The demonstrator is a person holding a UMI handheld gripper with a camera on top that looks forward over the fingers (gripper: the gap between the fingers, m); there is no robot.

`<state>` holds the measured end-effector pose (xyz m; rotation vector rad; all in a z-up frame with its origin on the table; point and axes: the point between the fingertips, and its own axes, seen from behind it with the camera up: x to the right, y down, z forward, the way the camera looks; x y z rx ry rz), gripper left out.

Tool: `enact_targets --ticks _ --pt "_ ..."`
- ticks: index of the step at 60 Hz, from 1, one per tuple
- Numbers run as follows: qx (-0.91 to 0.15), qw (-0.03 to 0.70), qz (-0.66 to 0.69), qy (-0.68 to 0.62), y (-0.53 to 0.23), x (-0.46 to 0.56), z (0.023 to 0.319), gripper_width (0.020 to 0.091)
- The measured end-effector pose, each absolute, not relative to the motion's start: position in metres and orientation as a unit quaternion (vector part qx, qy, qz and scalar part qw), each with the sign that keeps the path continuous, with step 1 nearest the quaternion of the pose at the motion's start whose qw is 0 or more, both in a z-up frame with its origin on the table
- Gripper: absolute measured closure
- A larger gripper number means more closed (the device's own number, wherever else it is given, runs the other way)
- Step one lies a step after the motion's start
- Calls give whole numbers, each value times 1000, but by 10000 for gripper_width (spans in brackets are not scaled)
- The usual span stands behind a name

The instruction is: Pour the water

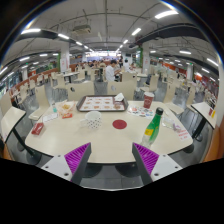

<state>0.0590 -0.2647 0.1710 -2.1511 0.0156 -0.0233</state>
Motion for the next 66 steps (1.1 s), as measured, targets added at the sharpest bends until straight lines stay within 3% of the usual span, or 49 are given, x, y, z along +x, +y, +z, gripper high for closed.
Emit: enact_targets --ticks 17,24,37,44,50,52,54,66 --pt "-850 526 14 11 -273 116 162 254" --pt "-848 529 -21 20 -269 161 128 260" --pt "-818 570 -29 68 -204 224 89 255" --pt "-794 602 -26 78 -151 247 85 264" --pt "-788 609 -42 75 -114 263 72 347" --pt "-793 604 -49 70 -105 264 64 431" --pt "-798 596 -60 65 -101 268 56 575" --pt "-801 591 -67 75 -91 265 54 663"
